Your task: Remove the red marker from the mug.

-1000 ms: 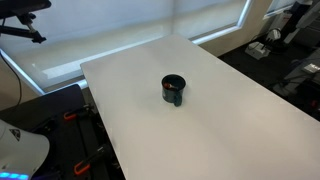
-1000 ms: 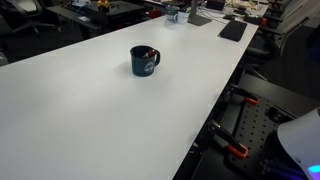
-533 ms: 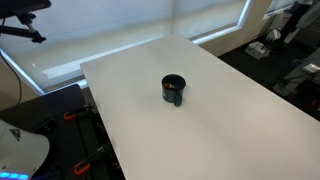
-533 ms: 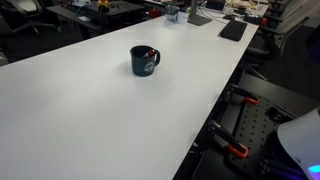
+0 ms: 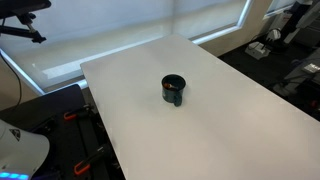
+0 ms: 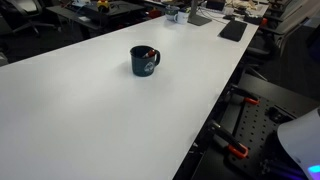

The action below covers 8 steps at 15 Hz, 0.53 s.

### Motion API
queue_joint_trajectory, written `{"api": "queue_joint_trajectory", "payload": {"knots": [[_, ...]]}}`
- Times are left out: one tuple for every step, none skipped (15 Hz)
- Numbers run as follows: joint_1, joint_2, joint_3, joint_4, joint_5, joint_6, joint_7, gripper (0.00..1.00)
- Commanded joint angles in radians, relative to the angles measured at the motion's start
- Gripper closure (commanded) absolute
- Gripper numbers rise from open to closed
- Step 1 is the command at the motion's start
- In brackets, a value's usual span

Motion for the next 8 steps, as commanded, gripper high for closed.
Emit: {"api": "queue_joint_trajectory", "payload": {"knots": [[0.000,0.016,-0.007,0.016,-0.002,-0.005,0.003,0.00],[-0.005,0.039,-0.016,0.035,0.005,-0.010,-0.001,0.00],[-0.011,0.061,-0.026,0.050,0.004,-0.015,-0.007,0.00],[-0.017,0.083,-0.036,0.064,0.005,-0.019,-0.008,0.00],[-0.024,0.112,-0.052,0.081,0.006,-0.023,-0.015,0.00],[-0.030,0.139,-0.068,0.100,0.009,-0.028,-0.021,0.00],[-0.036,0.161,-0.082,0.120,0.012,-0.046,-0.025,0.00],[-0.025,0.091,-0.061,0.052,0.002,-0.003,-0.008,0.00]]}}
